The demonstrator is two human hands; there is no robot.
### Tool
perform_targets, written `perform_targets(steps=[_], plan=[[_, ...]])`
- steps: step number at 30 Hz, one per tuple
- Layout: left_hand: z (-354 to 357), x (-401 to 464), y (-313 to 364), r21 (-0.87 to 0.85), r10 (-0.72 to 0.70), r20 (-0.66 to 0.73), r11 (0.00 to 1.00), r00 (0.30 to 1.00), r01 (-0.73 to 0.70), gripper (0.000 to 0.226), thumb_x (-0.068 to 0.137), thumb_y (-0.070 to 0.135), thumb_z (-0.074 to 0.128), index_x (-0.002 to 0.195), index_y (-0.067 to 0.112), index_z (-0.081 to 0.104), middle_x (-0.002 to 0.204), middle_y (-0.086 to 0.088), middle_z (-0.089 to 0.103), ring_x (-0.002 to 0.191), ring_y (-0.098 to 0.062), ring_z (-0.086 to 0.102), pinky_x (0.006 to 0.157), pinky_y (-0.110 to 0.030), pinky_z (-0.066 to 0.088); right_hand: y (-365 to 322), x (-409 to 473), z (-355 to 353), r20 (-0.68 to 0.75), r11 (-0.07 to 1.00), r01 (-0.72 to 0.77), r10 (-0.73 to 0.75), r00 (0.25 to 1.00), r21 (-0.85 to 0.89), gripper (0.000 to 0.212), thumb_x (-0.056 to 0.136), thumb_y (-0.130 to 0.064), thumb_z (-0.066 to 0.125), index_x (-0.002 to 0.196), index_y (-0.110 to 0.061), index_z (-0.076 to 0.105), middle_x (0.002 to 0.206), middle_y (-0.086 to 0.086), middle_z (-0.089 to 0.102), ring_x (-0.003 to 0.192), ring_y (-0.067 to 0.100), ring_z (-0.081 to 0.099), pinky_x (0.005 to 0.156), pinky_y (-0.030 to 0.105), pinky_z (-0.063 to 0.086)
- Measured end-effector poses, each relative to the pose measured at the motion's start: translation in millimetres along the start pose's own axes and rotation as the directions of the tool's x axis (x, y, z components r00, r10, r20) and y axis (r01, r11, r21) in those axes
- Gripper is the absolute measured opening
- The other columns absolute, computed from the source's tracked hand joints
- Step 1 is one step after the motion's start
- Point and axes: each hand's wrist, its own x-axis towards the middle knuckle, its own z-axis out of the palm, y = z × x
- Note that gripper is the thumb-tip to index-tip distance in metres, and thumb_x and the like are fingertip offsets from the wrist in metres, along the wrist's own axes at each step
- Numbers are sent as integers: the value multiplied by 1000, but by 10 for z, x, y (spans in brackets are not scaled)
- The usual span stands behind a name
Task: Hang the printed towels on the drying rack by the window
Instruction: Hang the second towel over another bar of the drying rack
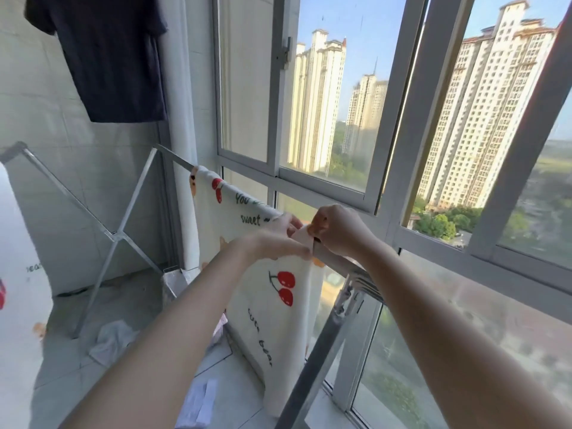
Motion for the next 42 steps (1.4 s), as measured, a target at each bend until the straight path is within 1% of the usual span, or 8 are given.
perform_targets(steps=[6, 10, 14, 21, 26, 29, 31, 42], plan=[[129, -65, 66, -12, 33, -515, 999, 856, -46, 23, 78, 31, 63, 93, 14, 57, 86, -1, 61, 74, -14, 58, 56, -21, 48, -127, -10, -35, -104, 971, -6, 32, 994, 239, 20, 86, -9, 47, 99, -13, 62, 101, 15, 69, 90, 31, 62, 73, 38, 53], [-80, -102, 50, -194, -13, -444, 977, 896, -82, 24, 81, 27, 62, 98, 10, 63, 95, -8, 64, 87, -19, 60, 77, -34, 56, -91, 27, -63, -49, 929, -36, 58, 997, 369, 23, 91, -19, 46, 105, -12, 62, 104, 16, 68, 96, 32, 63, 83, 47, 53], [-252, -147, 81, -214, -5, -322, 974, 947, -68, 9, 86, 28, 53, 92, 23, 57, 92, -7, 60, 85, -21, 57, 71, -34, 51, -30, 15, -81, 124, 966, 19, -53, 991, 258, 54, 69, -46, 71, 115, -22, 55, 107, 4, 64, 97, 22, 59, 86, 41, 52], [-303, -151, 109, -48, 36, -112, 998, 993, -41, 45, 72, 43, 69, 110, 31, 48, 107, -4, 58, 95, -21, 59, 81, -36, 53, -21, 117, -9, -98, 996, 78, -74, 992, 37, 36, 74, -10, 57, 107, -22, 48, 103, 7, 62, 85, 24, 56, 62, 35, 48], [-379, -154, 133, -50, 25, -55, 998, 998, -28, 31, 73, 14, 67, 97, 28, 53, 106, -10, 60, 94, -25, 60, 74, -33, 53, 61, 162, -248, -44, 997, 54, -51, 998, 51, 30, 72, 0, 54, 91, -24, 51, 100, 3, 63, 90, 22, 58, 78, 41, 56], [-431, -187, 179, -84, 18, 86, 996, 996, -11, 2, 79, 22, 63, 80, 21, 62, 88, -6, 63, 86, -22, 60, 68, -28, 50, 129, 108, -427, 137, 997, 0, -10, 991, 79, 23, 68, 1, 47, 75, -15, 62, 76, 3, 60, 74, 20, 53, 64, 34, 49], [-453, -187, 194, -82, -7, 142, 996, 990, 19, 14, 81, 28, 62, 73, 16, 65, 79, -3, 63, 77, -17, 57, 67, -27, 48, 173, 28, -512, 294, 991, -29, -11, 956, 131, 17, 63, -2, 47, 70, 4, 61, 66, 9, 50, 67, 21, 42, 56, 29, 34], [-173, 165, 128, 12, 20, -256, 1000, 966, -17, 14, 83, 24, 58, 93, 23, 68, 93, 5, 60, 90, -13, 51, 70, -23, 41, 280, -11, -454, 431, 994, -60, 14, 902, 93, 21, 78, -19, 63, 92, -6, 70, 98, 10, 71, 83, 16, 65, 83, 34, 53]])
